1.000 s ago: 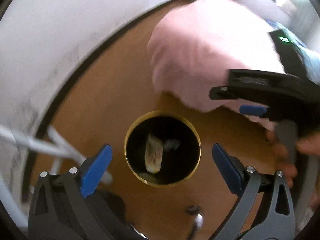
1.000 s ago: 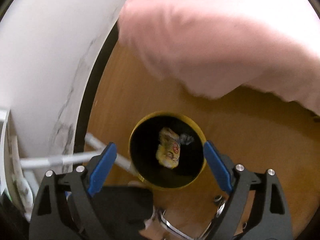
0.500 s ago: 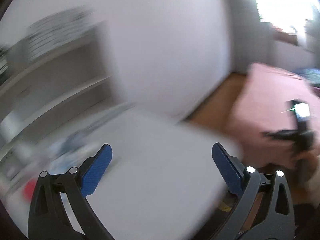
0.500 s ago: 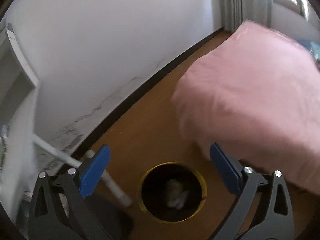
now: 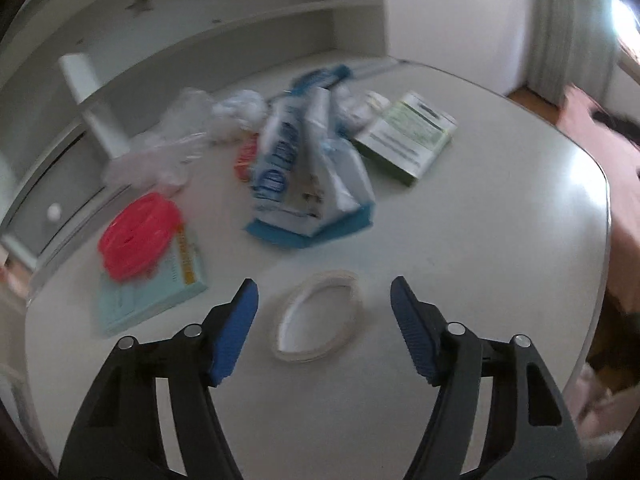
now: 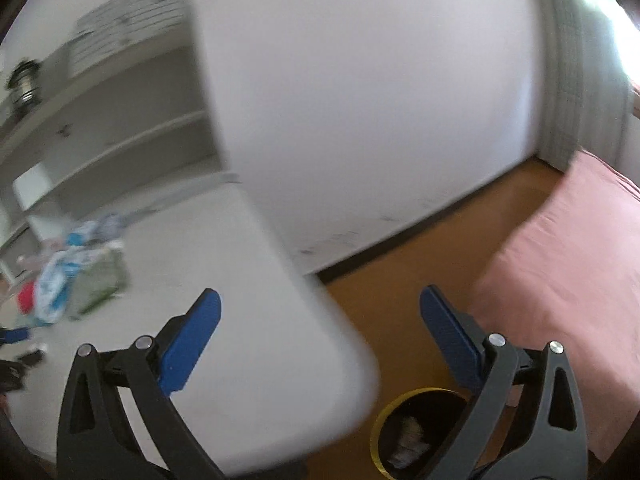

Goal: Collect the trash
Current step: 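Grasp the white ring with left tool while right tool grasps the milk bag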

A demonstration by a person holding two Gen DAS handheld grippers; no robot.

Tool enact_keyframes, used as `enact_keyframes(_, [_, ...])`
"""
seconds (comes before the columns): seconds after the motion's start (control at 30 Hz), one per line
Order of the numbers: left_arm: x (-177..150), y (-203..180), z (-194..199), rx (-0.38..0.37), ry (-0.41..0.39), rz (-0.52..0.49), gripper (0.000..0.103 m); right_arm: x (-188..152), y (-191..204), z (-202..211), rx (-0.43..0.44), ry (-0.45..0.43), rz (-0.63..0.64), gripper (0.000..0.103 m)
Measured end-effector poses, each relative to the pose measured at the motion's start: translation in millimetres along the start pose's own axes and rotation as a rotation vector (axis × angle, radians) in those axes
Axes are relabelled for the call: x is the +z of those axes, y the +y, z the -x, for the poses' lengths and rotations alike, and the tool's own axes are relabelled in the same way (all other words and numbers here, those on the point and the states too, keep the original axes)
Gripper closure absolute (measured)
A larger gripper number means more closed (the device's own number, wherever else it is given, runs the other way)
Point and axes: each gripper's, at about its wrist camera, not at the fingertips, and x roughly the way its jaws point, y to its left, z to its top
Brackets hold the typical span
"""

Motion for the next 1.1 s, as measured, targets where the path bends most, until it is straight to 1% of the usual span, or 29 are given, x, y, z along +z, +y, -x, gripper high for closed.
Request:
enact_keyframes(0.03, [-0.8,1.1,0.6,-0.028,-0.01,0.006,0.06,3.8,12.6,-1.1,0.025,-0.002,0.011,0.007])
enact_keyframes(0.1, [-2.9,12.1,-0.6,-0.055,-0.017,0.032,0.06,8.4,44.9,-2.4,0.071,-0.001,0.048,0.007])
enact_keyframes(0.13, [-6.3,13.4,-0.6,-0.047,-0.019,0.041,0.061,7.7,57.0,-2.4,0.085,0.002,0.06,0.007])
enact_keyframes(0.17, [-8.1,16.8,-0.2,-0.031,-0.018,0.061,0.061,9.1,74.4,-4.3,0.116,0.009,0.079,0.007])
enact_keyframes(0.23, [-17.8,37.2,8.2,0.006,-0.03,0.139,0.062,12.9,101.1,-5.1,0.166,0.024,0.104,0.007])
enact_keyframes(0.27, [-22.5,50.5,16.8,0.038,-0.049,0.18,0.065,14.9,120.9,-4.7,0.207,0.031,0.122,0.007])
enact_keyframes(0.3, [-26.6,62.1,24.6,0.069,-0.066,0.213,0.067,17.0,131.4,-4.1,0.238,0.036,0.137,0.007])
enact_keyframes(0.37, [-34.3,82.0,36.7,0.105,-0.084,0.268,0.069,19.9,167.3,-5.2,0.311,0.052,0.164,0.007])
enact_keyframes(0.43, [-44.7,108.2,45.8,0.144,-0.092,0.332,0.069,21.8,204.4,-13.1,0.395,0.089,0.173,0.007])
enact_keyframes(0.47, [-47.9,118.4,46.9,0.161,-0.089,0.353,0.073,20.7,218.0,-16.1,0.424,0.111,0.174,0.007])
enact_keyframes(0.5, [-54.9,131.2,48.3,0.176,-0.079,0.389,0.091,19.4,232.8,-19.4,0.445,0.132,0.178,0.007])
enact_keyframes(0.6, [-63.2,155.2,39.5,0.152,-0.055,0.459,0.091,12.2,272.3,-33.1,0.479,0.189,0.196,0.007])
enact_keyframes(0.67, [-70.2,159.0,36.1,0.149,-0.035,0.463,0.091,5.7,292.1,-41.1,0.476,0.218,0.215,0.007])
enact_keyframes(0.73, [-75.9,160.6,37.7,0.136,-0.027,0.46,0.09,-0.2,302.9,-47.5,0.476,0.244,0.224,0.009])
enact_keyframes(0.77, [-76.4,161.6,38.4,0.135,-0.023,0.457,0.083,-2.7,307.4,-51.4,0.467,0.257,0.23,0.009])
enact_keyframes(0.8, [-78.2,161.7,42.4,0.137,-0.026,0.449,0.063,-4.0,306.1,-52.3,0.462,0.263,0.231,0.009])
enact_keyframes(0.83, [-78.8,160.0,44.7,0.141,-0.033,0.445,0.05,-4.4,307.6,-55.0,0.457,0.267,0.227,0.01])
enact_keyframes(0.87, [-80.1,157.7,50.3,0.151,-0.048,0.434,0.032,-4.6,306.3,-57.9,0.448,0.27,0.219,0.01])
enact_keyframes(0.9, [-80.6,155.8,52.3,0.156,-0.055,0.42,0.03,-5.1,305.0,-59.5,0.442,0.27,0.214,0.011])
enact_keyframes(0.97, [-79.6,154.3,47.0,0.171,-0.034,0.39,0.03,-6.6,306.5,-67.2,0.429,0.279,0.203,0.017])
enact_keyframes(1.03, [-77.0,158.4,41.5,0.177,-0.023,0.383,0.03,-8.5,306.7,-74.6,0.428,0.31,0.183,0.019])
enact_keyframes(1.1, [-73.7,160.3,43.0,0.177,-0.033,0.365,0.03,-10.0,306.9,-77.4,0.429,0.319,0.179,0.022])
